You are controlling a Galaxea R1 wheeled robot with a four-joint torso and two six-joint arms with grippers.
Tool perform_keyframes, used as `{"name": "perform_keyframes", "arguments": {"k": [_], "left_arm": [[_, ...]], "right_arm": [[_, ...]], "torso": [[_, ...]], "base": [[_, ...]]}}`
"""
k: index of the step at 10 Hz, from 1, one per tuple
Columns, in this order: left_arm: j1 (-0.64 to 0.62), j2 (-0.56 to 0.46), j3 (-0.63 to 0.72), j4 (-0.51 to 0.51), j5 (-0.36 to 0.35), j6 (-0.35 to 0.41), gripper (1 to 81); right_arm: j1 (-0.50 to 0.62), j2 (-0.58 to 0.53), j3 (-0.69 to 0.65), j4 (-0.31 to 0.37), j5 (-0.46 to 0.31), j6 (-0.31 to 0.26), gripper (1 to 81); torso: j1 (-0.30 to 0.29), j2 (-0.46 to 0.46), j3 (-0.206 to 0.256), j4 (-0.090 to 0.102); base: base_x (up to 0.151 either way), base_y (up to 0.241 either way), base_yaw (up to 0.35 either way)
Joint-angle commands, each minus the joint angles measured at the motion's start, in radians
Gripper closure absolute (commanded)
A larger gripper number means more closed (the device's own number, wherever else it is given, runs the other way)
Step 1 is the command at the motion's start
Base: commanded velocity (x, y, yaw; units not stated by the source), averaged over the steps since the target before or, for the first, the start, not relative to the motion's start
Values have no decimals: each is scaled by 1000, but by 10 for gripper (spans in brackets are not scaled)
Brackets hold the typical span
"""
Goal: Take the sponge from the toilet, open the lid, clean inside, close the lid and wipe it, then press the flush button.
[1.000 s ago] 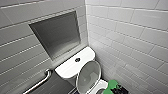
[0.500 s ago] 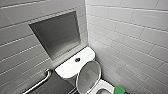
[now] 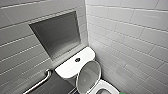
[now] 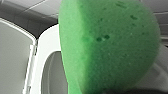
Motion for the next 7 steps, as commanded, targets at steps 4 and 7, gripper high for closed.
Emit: {"name": "perform_keyframes", "arguments": {"k": [4, 7], "left_arm": [[8, 2, -5, 4, 67, 17, 10], [8, 2, -5, 3, 62, 17, 10]], "right_arm": [[-128, -207, 221, 33, 129, 0, 811], [-168, -219, 283, 27, 170, -6, 811]], "torso": [[0, 0, 0, 0], [0, 0, 0, 0]], "base": [[0, 0, 0], [0, 0, 0]]}}
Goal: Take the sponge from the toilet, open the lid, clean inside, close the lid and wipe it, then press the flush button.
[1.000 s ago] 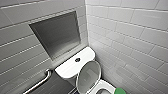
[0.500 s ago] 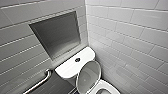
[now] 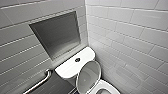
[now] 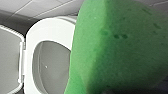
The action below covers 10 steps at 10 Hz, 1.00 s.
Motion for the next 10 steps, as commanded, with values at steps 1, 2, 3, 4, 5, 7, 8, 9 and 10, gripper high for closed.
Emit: {"name": "perform_keyframes", "arguments": {"k": [1, 2, 3, 4, 5, 7, 8, 9, 10], "left_arm": [[8, -3, -5, 2, 68, 9, 10], [5, -4, -5, 1, 68, 8, 10], [4, -3, -5, 1, 68, 8, 10], [4, -3, -5, 1, 67, 8, 10], [2, -3, -5, 1, 67, 8, 10], [2, -3, -5, 1, 68, 6, 10], [2, -3, -5, 1, 70, 6, 10], [1, -3, -5, 1, 71, 8, 10], [2, -3, -5, 1, 71, 8, 10]], "right_arm": [[70, -45, 68, -11, 9, -9, 811], [134, -45, 93, -17, -3, -11, 811], [198, -35, 107, -26, -35, -12, 811], [261, -16, 102, -26, -112, -14, 811], [310, 10, 78, -26, -167, -21, 811], [377, 96, -19, -26, -266, -21, 811], [400, 149, -86, -30, -299, -23, 811], [424, 214, -172, -40, -351, -23, 811], [443, 281, -255, -49, -390, -23, 811]], "torso": [[0, 0, 0, 0], [0, 0, 0, 0], [0, 0, 0, 0], [0, 0, 0, 0], [0, 0, 0, 0], [0, 0, 0, 0], [0, 0, 0, 0], [0, 0, 0, 0], [0, 0, 0, 0]], "base": [[0, 0, 0], [0, 0, 0], [0, 0, 0], [0, 0, 0], [0, 0, 0], [0, 0, 0], [0, 0, 0], [0, 0, 0], [0, 0, 0]]}}
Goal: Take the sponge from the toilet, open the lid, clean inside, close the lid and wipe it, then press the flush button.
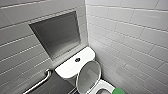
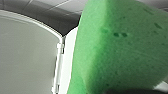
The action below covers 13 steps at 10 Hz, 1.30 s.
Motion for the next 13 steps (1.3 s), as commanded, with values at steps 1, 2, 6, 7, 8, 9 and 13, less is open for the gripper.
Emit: {"name": "perform_keyframes", "arguments": {"k": [1, 2, 6, 7, 8, 9, 13], "left_arm": [[2, -3, -5, 1, 77, 8, 10], [2, -6, -5, 1, 78, 6, 10], [2, -7, -5, -2, 78, 6, 10], [2, -9, -5, -5, 80, 6, 10], [2, -12, -5, -8, 80, 6, 10], [4, -16, -5, -10, 81, 5, 10], [10, -22, -5, -11, 84, 2, 10]], "right_arm": [[166, 159, -216, -56, -187, -8, 811], [198, 194, -258, -56, -201, -8, 811], [329, 266, -296, -55, -263, -6, 811], [344, 303, -343, -56, -271, -8, 811], [355, 338, -402, -56, -273, -8, 811], [353, 375, -458, -51, -273, -6, 811], [314, 496, -695, -47, -230, 8, 811]], "torso": [[0, 0, 0, 0], [0, 0, 0, 0], [0, 0, 0, 0], [0, 0, 0, 0], [0, 0, 0, 0], [0, 0, 0, 0], [0, 0, 0, 0]], "base": [[0, 0, 0], [0, 0, 0], [0, 0, 0], [0, 0, 0], [0, 0, 0], [0, 0, 0], [0, 0, 0]]}}
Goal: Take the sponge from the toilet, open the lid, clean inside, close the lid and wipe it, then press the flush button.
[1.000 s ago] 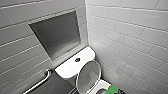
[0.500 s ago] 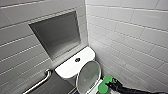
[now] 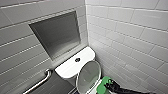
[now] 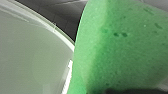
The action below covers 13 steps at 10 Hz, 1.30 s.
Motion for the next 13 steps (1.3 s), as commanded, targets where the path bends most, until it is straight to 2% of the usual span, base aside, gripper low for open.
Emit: {"name": "perform_keyframes", "arguments": {"k": [1, 3, 4, 6, 7, 9, 13], "left_arm": [[11, -15, -4, -9, 94, 3, 10], [11, -19, -4, -9, 100, 2, 10], [11, -15, -4, -9, 100, 3, 10], [11, -9, -4, -8, 100, 3, 10], [11, -6, -4, -5, 100, 3, 10], [11, -6, -4, -1, 100, 3, 10], [11, -3, -4, 3, 100, 3, 10]], "right_arm": [[104, 80, -140, -10, -1, 11, 811], [90, 61, -133, -7, 11, 11, 811], [81, 14, -69, -6, 14, 8, 811], [52, -158, 198, -8, 42, 8, 811], [37, -231, 289, -4, 63, 8, 811], [-5, -299, 361, 15, 92, 8, 811], [-114, -364, 418, 23, 141, 8, 811]], "torso": [[0, 0, 0, 0], [0, 0, 0, 0], [0, 0, 0, 0], [0, 0, 0, 0], [0, 0, 0, 0], [0, 0, 0, 0], [0, 0, 0, 0]], "base": [[0, 0, 0], [0, 0, 0], [0, 0, 0], [0, 0, 0], [0, 0, 0], [0, 0, 0], [0, 0, 0]]}}
